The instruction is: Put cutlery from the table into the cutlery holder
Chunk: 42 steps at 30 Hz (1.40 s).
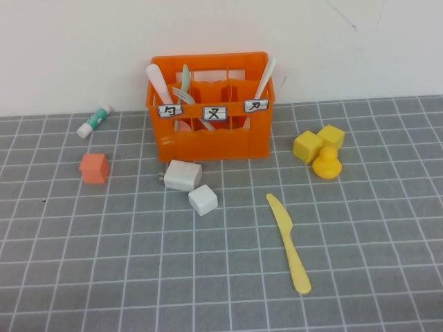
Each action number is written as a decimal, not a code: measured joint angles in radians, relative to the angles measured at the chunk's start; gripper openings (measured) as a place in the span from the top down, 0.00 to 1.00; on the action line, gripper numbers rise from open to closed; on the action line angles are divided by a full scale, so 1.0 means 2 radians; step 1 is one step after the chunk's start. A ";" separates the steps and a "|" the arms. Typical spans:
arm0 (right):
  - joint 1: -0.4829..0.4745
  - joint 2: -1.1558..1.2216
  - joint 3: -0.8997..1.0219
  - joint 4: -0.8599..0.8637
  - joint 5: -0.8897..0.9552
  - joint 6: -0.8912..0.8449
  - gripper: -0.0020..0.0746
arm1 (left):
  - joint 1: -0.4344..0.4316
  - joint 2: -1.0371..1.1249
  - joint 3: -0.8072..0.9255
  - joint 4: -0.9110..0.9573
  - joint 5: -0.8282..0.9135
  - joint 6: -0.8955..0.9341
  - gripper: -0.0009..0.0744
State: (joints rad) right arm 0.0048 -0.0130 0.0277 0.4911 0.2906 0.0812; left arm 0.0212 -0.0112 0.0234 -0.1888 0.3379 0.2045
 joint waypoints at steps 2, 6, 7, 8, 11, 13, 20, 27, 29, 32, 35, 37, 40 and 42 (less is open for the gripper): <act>0.000 0.000 0.000 0.044 -0.010 0.006 0.98 | 0.000 0.000 0.000 0.000 0.000 0.000 0.99; 0.000 0.000 0.000 0.060 -0.037 0.004 0.98 | 0.000 0.000 0.000 0.000 0.000 0.000 0.99; 0.000 0.000 0.000 0.060 -0.042 -0.001 0.98 | 0.000 0.000 0.000 0.000 0.000 0.000 0.99; 0.000 0.000 0.000 0.060 -0.047 -0.007 0.98 | 0.000 0.000 0.000 0.000 0.000 0.000 0.99; 0.000 0.000 0.000 0.059 -0.050 -0.018 0.98 | 0.000 0.000 0.000 0.000 0.000 0.000 0.99; 0.000 0.000 0.000 0.057 -0.044 -0.025 0.98 | 0.000 0.000 0.000 0.000 0.000 0.000 0.99; 0.000 0.006 -0.045 0.043 0.047 -0.135 0.98 | 0.000 0.000 0.000 0.000 0.000 0.000 0.99; 0.000 0.136 -0.188 -0.017 0.199 -0.174 0.98 | 0.000 0.000 0.000 -0.001 0.000 -0.001 0.99; 0.000 0.173 -0.231 -0.026 0.246 -0.191 0.98 | 0.000 0.000 0.000 -0.001 0.000 -0.001 0.99; 0.000 0.245 -0.292 -0.033 0.312 -0.221 0.98 | 0.000 0.000 0.000 -0.001 0.000 -0.001 0.99; 0.000 0.315 -0.345 -0.036 0.374 -0.242 0.98 | 0.000 0.000 0.000 -0.001 0.000 -0.001 0.99; 0.000 0.363 -0.378 -0.036 0.410 -0.249 0.98 | 0.000 0.000 0.000 -0.001 0.000 -0.001 0.99; 0.000 0.427 -0.422 -0.037 0.453 -0.255 0.98 | 0.000 0.000 0.000 -0.001 0.000 -0.001 0.99; 0.000 0.458 -0.447 -0.038 0.464 -0.255 0.98 | 0.000 0.000 0.000 -0.001 0.000 -0.001 0.99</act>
State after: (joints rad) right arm 0.0048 0.9023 -0.8656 0.4159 1.2182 -0.4286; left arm 0.0212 -0.0112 0.0234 -0.1914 0.3379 0.2027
